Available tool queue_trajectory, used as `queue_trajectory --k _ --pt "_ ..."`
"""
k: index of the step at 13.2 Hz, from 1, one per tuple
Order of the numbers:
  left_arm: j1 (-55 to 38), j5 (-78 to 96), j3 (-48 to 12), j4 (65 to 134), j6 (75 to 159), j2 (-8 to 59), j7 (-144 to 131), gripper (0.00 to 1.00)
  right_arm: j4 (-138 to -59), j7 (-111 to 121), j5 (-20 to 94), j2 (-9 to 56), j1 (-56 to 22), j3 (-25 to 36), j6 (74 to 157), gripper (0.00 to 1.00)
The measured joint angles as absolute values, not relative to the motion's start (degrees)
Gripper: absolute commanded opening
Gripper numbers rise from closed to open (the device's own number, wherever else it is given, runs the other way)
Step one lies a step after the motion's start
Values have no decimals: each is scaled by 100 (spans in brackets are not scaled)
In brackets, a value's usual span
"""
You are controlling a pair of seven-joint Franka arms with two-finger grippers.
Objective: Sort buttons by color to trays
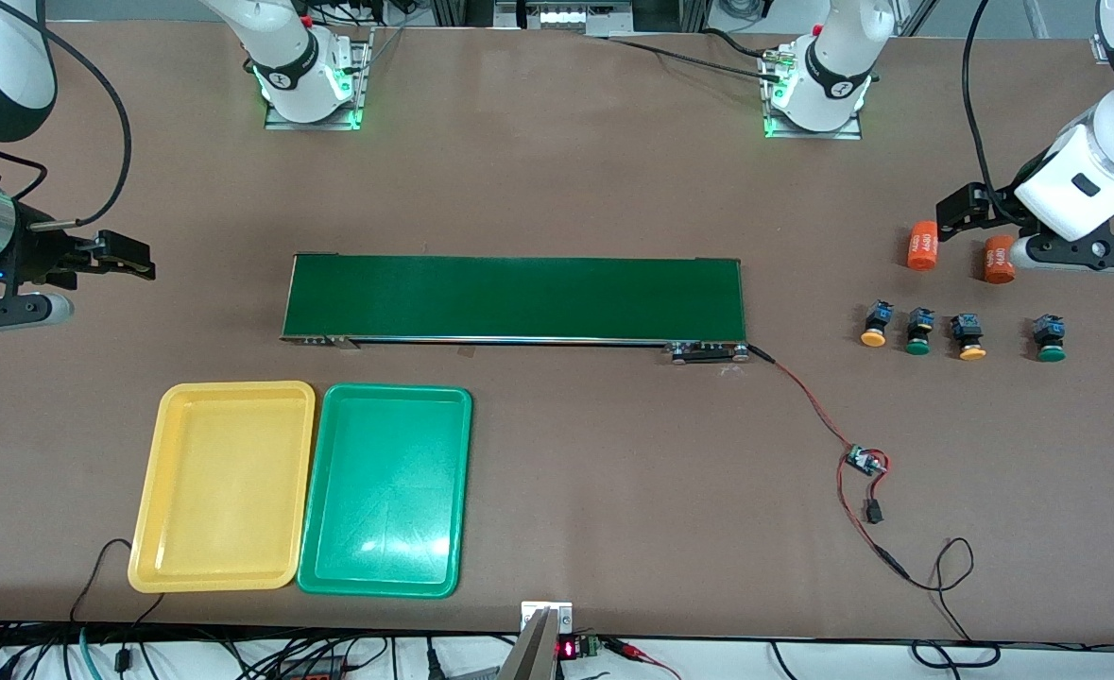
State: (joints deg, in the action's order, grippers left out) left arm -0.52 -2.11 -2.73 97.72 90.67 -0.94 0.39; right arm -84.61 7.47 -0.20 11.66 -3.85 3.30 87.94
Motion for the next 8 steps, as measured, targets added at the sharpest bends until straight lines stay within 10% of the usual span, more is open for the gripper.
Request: queue_trajectory --k 8 --pt "-52 -211 -279 9754 8848 -90 39 100 -8461 747 -20 1166 -380 348 8794 100"
